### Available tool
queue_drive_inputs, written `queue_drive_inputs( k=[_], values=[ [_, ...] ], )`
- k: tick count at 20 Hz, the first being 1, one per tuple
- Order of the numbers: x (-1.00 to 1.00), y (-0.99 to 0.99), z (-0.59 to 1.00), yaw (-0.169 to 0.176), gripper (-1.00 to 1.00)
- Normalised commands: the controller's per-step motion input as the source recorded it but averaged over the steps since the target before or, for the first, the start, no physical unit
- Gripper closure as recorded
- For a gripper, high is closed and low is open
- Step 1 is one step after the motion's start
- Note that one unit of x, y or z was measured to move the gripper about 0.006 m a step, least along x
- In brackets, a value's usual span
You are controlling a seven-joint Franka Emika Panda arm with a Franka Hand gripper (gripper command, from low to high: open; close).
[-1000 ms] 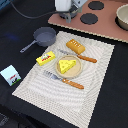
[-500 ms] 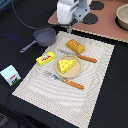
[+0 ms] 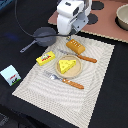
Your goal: Interact with the objects in diverse but meaningful ways.
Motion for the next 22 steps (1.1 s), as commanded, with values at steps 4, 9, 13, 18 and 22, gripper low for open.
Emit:
queue_drive_inputs(
  k=[4, 9, 13, 18, 22],
  values=[
    [0.20, 0.05, -0.28, -0.004, -1.00],
    [0.17, 0.04, -0.28, -0.003, -1.00],
    [0.25, 0.11, -0.21, -0.003, -1.00],
    [0.28, 0.15, -0.18, -0.036, -1.00],
    [0.29, 0.16, -0.11, -0.036, 1.00]
  ],
)
